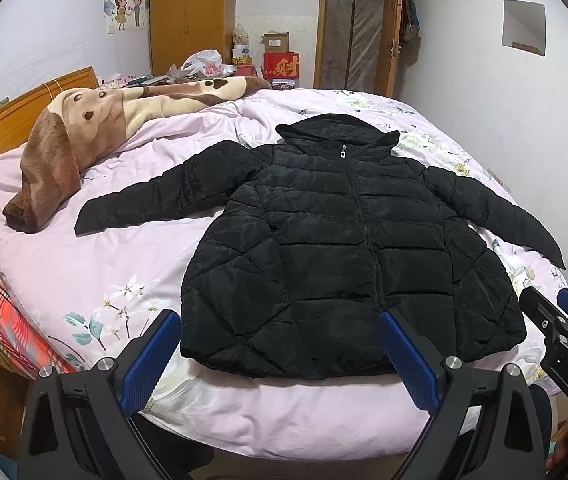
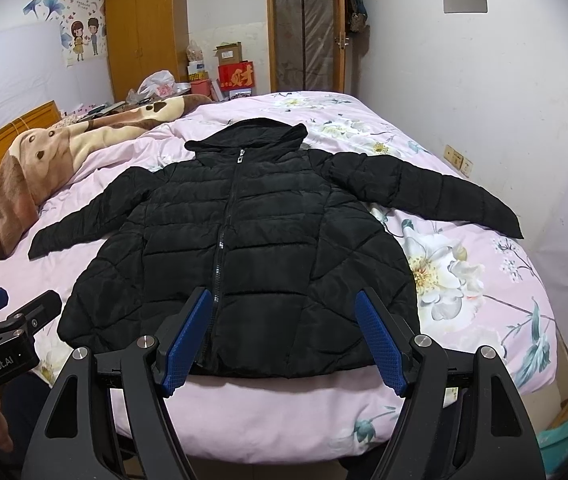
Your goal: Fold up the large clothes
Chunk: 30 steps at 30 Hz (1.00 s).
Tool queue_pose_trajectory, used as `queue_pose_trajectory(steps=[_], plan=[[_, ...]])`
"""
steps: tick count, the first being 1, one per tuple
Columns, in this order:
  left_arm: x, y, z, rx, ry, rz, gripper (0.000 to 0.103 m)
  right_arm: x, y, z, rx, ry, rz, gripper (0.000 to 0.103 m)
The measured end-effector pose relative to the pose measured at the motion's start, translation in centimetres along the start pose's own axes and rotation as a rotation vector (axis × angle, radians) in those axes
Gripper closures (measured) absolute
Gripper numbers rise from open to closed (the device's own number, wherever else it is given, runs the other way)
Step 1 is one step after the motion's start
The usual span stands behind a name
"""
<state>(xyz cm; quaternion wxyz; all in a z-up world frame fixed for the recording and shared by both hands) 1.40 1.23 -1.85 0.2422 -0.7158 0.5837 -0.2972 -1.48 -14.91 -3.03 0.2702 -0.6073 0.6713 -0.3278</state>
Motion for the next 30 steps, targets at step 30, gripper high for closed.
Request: queue_pose_trajectory(steps=[30], plan=[[-0.47,0.11,0.25,-0.013,-0.009,0.001,0.003,-0.04,0.1,0.18,-0.001,0.002,-0.003,0.029]])
Point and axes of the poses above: each gripper's, at about its wrist camera, not at the fingertips, and z roughly the way its jaws point, x to its right, y to its underside, the point moved 1 cm from there along z, roughly the way its jaws point, and after that the axes turned 8 degrees about -z, right-handed, at the moved point
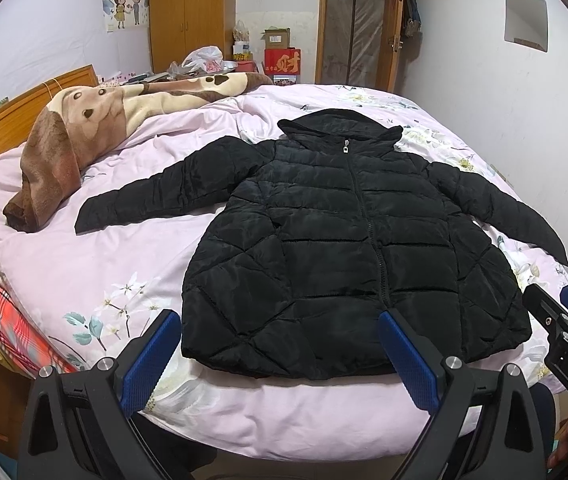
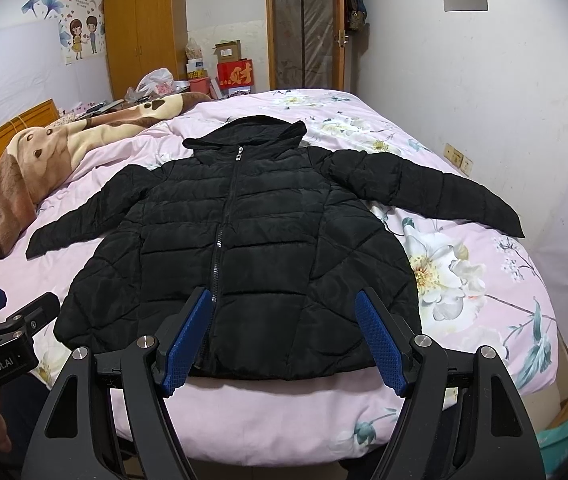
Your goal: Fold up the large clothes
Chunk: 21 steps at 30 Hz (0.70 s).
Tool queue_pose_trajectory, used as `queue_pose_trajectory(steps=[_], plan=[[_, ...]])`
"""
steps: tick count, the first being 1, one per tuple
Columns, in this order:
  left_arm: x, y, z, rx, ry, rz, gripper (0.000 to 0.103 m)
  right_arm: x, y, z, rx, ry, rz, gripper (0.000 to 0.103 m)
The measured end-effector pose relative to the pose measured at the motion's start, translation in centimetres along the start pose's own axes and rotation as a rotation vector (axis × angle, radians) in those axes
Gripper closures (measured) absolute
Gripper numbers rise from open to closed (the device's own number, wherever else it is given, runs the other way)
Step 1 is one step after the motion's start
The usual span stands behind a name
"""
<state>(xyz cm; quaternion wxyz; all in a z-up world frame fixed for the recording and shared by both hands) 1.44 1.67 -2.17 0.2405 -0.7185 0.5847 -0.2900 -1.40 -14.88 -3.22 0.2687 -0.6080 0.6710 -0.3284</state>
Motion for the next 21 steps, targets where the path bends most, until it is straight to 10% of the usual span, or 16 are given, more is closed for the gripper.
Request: queue_pose_trajectory(steps=[21], plan=[[-5.2,-4.5,5.3,-0.039,-0.024,-0.055,0.003,-2.5,-3.1,4.0,0.047,-0.069,-0.029,0.029]])
Point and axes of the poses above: each gripper's, at about its wrist camera, not at the fingertips, and z roughly the way its jaws point, x to its right, y to its underside, the point moved 1 cm from there along z, roughly the way its jaws point, and after that the axes turned 8 degrees about -z, right-handed, at the moved point
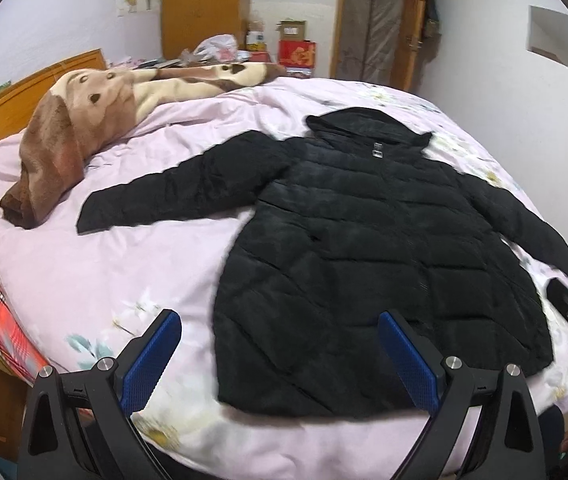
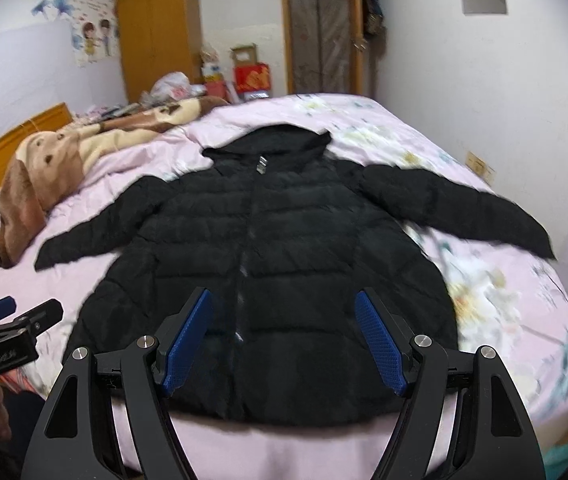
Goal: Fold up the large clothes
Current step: 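Grasp the black jacket's sleeve cuff with the left tool and lift it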
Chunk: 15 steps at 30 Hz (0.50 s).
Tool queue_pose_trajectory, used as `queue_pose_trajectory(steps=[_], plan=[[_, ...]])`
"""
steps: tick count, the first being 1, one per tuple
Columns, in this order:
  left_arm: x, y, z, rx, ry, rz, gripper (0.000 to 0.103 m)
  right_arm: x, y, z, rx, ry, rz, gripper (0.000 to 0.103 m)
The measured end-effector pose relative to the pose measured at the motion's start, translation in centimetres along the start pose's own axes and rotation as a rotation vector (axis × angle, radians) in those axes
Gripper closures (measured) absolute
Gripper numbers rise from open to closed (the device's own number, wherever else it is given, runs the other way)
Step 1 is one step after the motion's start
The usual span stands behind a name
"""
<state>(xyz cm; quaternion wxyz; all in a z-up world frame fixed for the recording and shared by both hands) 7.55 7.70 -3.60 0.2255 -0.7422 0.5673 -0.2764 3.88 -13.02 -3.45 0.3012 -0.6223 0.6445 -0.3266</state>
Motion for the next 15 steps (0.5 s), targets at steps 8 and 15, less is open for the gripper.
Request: queue_pose_trajectory(steps=[8,15], plan=[[-11.0,-5.9,6.9,-0.066,0.089,-0.28,0.0,-3.4,-4.0,5.2,0.056,-0.106,-0.092,0.029],[-19.7,-9.1,12.4,-0.079,0.005,-0.44,0.0,-6.8,-7.4,10.6,0.011,-0.217,-0.155,0.029]])
Point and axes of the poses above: each gripper's, at about its wrist camera, not at the fingertips, and z roughly the way its jaws point, x to its right, y to its underside, the point moved 1 cm from there along z, roughly the way its jaws point, and after that the axes turned 8 degrees about -z, right-handed, at the moved point
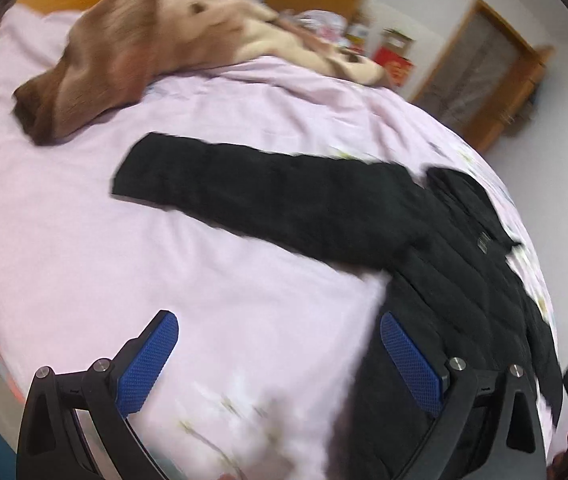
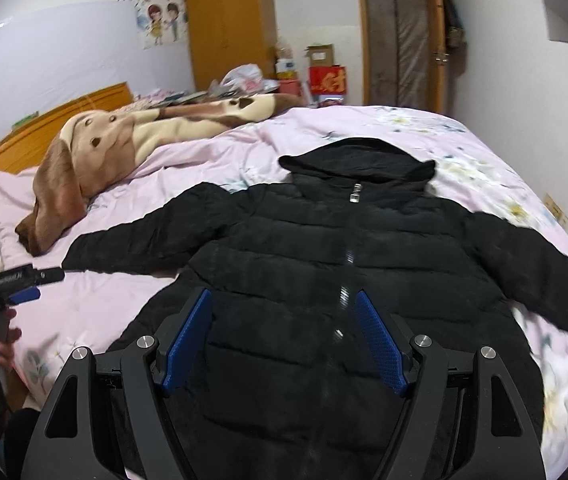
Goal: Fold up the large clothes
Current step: 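Grasp the black jacket's sleeve cuff with the left tool and lift it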
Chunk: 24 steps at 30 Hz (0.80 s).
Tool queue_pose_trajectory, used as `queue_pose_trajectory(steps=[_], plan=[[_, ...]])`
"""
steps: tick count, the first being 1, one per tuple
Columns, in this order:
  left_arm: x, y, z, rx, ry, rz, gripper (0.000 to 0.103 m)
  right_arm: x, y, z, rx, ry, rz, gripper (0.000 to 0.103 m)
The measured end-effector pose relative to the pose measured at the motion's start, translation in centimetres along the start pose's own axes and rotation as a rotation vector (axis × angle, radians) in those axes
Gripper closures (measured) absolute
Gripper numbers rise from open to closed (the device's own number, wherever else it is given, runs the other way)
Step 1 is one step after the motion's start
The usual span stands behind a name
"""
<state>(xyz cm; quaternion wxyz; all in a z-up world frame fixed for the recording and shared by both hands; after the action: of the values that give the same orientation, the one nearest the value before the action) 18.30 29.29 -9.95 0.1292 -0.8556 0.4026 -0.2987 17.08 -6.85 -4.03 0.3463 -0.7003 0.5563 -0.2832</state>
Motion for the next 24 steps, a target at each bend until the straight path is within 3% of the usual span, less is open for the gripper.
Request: queue_pose_trajectory(steps=[7,14,19,24], plan=[[-4.7,-6.0,6.6,-0.041,-0.072,-0.112,0.001,-2.7,-1.9,4.9,-0.028,-0.077,-0.072,0.029],[-7.7,-8.6,12.8,-0.139,-0.027,-0.304,0.001,-5.6,-2.2,8.4,-0.056,-0.126,-0.126,0.029],[-8.6,-9.9,15.3,-0.095,-0.031,-0.447,0.002,-6.8,-1.9,10.0,-0.088,-0.149,-0.162,0.029],[-8.4,-10.6,16.4,-0.044,-0.031,-0.515,0.004,-6.8,-2.3,10.6,-0.078,-0.127,-0.159,0.029]])
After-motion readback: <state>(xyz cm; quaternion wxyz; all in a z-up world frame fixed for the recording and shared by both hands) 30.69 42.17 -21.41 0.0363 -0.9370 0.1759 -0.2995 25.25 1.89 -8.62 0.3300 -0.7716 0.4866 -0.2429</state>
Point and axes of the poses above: each gripper's, at about its wrist camera, not at the fingertips, and z roughly the way its jaws point, x to its right, y to its underside, the point moved 1 cm from there along z, roughly the way its jaws point, and after that the axes turned 8 degrees about -z, right-handed, at the moved point
